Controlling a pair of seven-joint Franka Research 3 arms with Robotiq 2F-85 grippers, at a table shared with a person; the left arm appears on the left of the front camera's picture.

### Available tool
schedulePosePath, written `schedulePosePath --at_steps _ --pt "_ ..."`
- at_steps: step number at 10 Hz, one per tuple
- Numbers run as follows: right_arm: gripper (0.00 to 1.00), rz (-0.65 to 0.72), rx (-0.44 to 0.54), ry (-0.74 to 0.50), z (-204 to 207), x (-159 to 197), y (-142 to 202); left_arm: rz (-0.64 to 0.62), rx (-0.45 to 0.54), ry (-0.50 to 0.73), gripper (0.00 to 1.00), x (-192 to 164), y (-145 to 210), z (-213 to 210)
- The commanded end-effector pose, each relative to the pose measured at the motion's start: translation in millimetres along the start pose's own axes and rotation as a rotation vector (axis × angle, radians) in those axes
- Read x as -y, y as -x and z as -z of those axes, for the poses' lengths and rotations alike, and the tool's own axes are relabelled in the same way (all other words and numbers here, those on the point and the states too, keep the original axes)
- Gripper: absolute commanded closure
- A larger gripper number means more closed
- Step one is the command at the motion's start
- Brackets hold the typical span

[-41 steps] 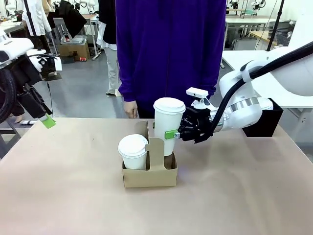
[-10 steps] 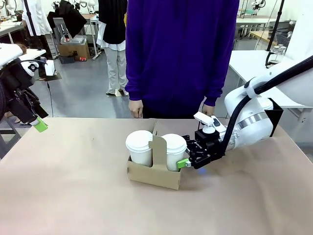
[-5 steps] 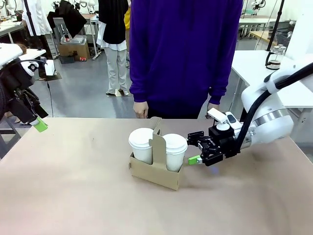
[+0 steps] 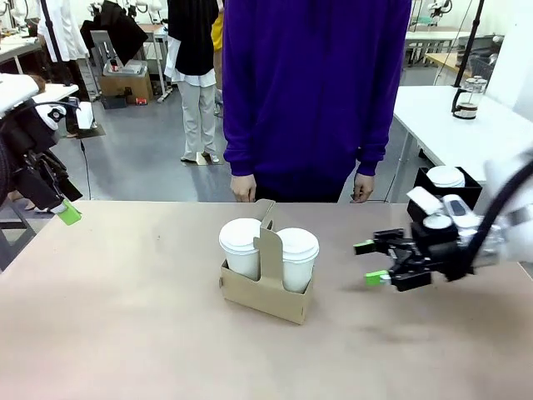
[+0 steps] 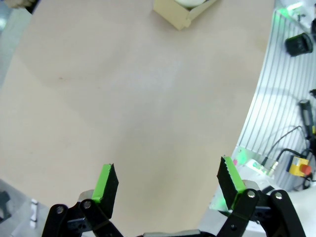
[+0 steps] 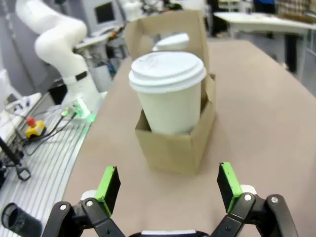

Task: Pour a drink into a cup and package it in a carrier.
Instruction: Insert the held 600 ml Paper Cup into the Cup Carrier.

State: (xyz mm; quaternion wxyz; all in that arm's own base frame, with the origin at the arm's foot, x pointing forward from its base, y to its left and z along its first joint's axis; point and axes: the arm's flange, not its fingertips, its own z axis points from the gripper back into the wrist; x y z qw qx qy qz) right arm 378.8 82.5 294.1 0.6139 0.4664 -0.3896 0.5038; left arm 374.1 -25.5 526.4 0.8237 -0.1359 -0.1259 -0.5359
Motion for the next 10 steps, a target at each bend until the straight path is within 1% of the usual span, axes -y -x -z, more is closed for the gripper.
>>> schedulePosePath --at_steps 1,2,3,4,5,6,7,10 --pt "0.00 0.103 -0.037 0.116 -42.6 -44.2 -23.7 -0.016 0.010 0.006 0.00 0.8 -1.4 -0.5" --pt "0.00 0.124 -0.036 0.163 -60.3 -58.3 -28.2 -0.016 0.010 0.006 0.00 0.8 -1.4 -0.5" --pt "0.00 0.145 -0.046 0.184 -67.8 -67.2 -29.0 -0.016 0.010 0.006 0.00 0.8 -1.4 -0.5" --pt "0.00 0.169 -0.062 0.208 -73.1 -70.9 -27.8 -0.016 0.010 0.006 0.00 0.8 -1.4 -0.5" --pt "0.00 0.193 -0.087 0.228 -80.4 -67.1 -23.2 -0.016 0.010 0.006 0.00 0.8 -1.4 -0.5" --pt "0.00 0.245 -0.106 0.218 -76.0 -66.0 -16.9 -0.016 0.010 0.006 0.00 0.8 -1.4 -0.5" --pt "0.00 0.147 -0.046 0.217 -92.3 -3.9 -40.1 -0.016 0.010 0.006 0.00 0.8 -1.4 -0.5" --pt "0.00 0.147 -0.046 0.217 -92.3 -3.9 -40.1 -0.016 0.010 0.006 0.00 0.8 -1.4 -0.5"
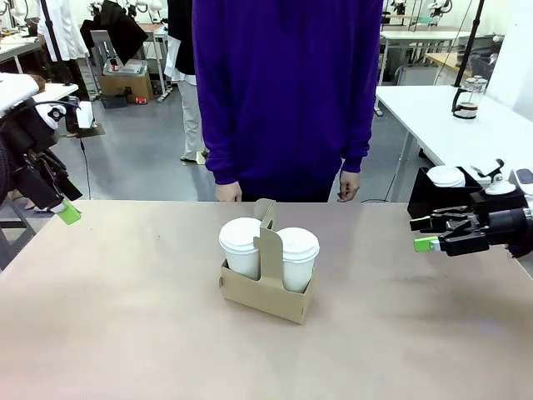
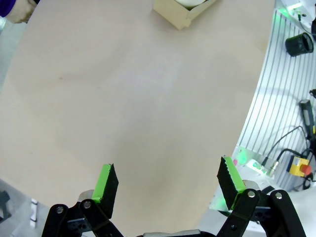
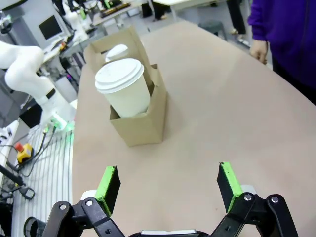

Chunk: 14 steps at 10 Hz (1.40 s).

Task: Pour a drink into a cup and package it in a carrier.
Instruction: Insert the held 600 ml Paper Cup into the Cup Carrier.

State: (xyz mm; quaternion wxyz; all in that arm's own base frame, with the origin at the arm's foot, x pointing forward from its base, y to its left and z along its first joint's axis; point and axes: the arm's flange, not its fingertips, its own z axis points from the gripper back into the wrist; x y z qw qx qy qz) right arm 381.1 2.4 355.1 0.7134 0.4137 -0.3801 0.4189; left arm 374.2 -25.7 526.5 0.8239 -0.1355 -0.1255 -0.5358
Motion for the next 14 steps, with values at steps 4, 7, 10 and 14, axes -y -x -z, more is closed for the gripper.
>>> schedulePosePath --at_steps 4,7,10,14 --pt "0.00 -0.024 0.020 0.001 0.8 -0.3 -2.3 -0.016 0.011 0.006 0.00 0.7 -1.1 -0.5" --pt "0.00 -0.024 0.020 0.001 0.8 -0.3 -2.3 -0.016 0.011 0.006 0.00 0.7 -1.1 -0.5" --pt "0.00 -0.024 0.020 0.001 0.8 -0.3 -2.3 -0.016 0.011 0.006 0.00 0.7 -1.1 -0.5" --pt "0.00 -0.024 0.020 0.001 0.8 -0.3 -2.3 -0.016 0.011 0.006 0.00 0.7 -1.1 -0.5"
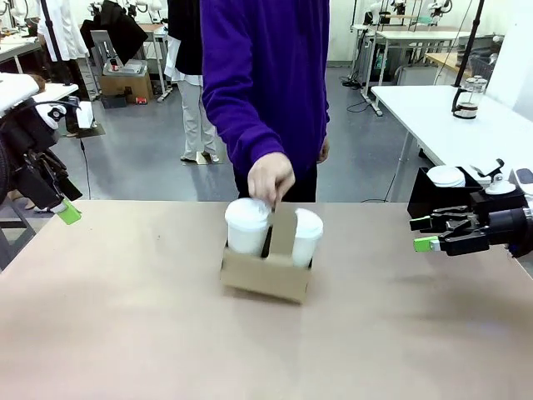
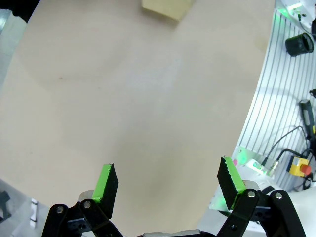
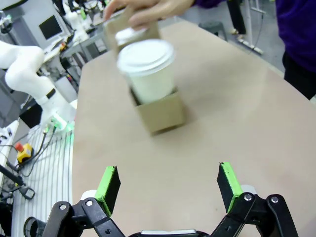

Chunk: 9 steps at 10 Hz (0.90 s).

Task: Pour a drink into a cup and package it in a carrier.
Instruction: Insert the held 600 ml Paper Cup into the Cup Carrier.

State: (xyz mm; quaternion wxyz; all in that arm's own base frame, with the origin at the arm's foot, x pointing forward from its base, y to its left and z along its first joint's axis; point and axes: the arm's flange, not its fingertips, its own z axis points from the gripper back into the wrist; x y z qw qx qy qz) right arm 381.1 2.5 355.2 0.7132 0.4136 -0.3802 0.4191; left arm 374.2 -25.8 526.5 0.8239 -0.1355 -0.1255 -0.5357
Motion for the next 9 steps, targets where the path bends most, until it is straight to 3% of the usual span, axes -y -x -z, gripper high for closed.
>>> schedulePosePath --at_steps 1,9 --pt "0.00 -0.023 0.020 0.001 0.8 -0.3 -2.2 -0.016 0.011 0.006 0.00 0.7 -1.1 -0.5" --pt "0.00 -0.023 0.020 0.001 0.8 -0.3 -2.2 -0.016 0.011 0.006 0.00 0.7 -1.1 -0.5"
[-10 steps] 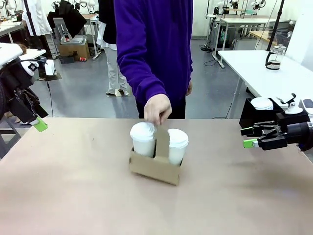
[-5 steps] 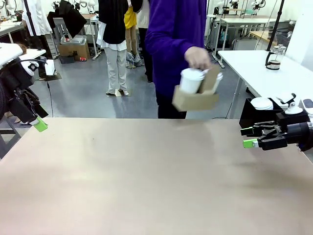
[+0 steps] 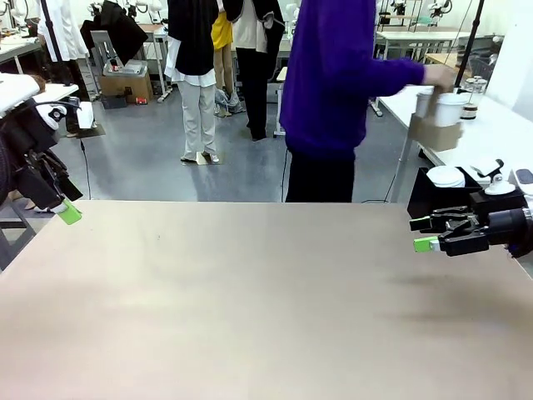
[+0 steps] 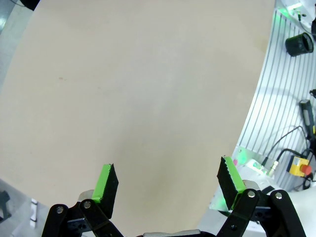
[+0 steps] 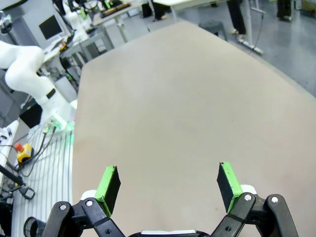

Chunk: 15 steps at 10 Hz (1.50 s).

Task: Pour a drink into a cup and package it in a carrier.
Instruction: Insert the held 600 ml Paper Cup into the Cup Carrier.

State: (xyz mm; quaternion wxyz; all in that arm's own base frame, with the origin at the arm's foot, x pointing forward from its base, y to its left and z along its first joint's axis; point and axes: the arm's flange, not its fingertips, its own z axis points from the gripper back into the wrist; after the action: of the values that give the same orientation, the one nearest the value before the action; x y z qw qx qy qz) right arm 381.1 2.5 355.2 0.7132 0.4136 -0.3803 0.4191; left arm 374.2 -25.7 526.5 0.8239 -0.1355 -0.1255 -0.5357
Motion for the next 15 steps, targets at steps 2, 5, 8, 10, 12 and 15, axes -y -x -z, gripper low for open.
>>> schedulePosePath --at_steps 2,5,8,10,12,15 --pt "0.00 -0.023 0.020 0.001 0.8 -0.3 -2.2 -0.016 0.011 0.006 0.00 0.7 -1.1 -0.5" --pt "0.00 -0.023 0.020 0.001 0.8 -0.3 -2.2 -0.016 0.011 0.006 0.00 0.7 -1.1 -0.5" --pt "0.00 -0.023 0.020 0.001 0.8 -0.3 -2.2 -0.016 0.011 0.006 0.00 0.7 -1.1 -0.5" --pt "0.00 -0.023 0.020 0.001 0.8 -0.3 -2.2 -0.016 0.011 0.006 0.00 0.7 -1.1 -0.5" --pt "0.00 -0.023 0.020 0.001 0.8 -0.3 -2.2 -0.016 0.011 0.006 0.00 0.7 -1.1 -0.5" --pt "0.00 -0.023 0.020 0.001 0.8 -0.3 -2.2 -0.016 0.011 0.006 0.00 0.7 -1.1 -0.5"
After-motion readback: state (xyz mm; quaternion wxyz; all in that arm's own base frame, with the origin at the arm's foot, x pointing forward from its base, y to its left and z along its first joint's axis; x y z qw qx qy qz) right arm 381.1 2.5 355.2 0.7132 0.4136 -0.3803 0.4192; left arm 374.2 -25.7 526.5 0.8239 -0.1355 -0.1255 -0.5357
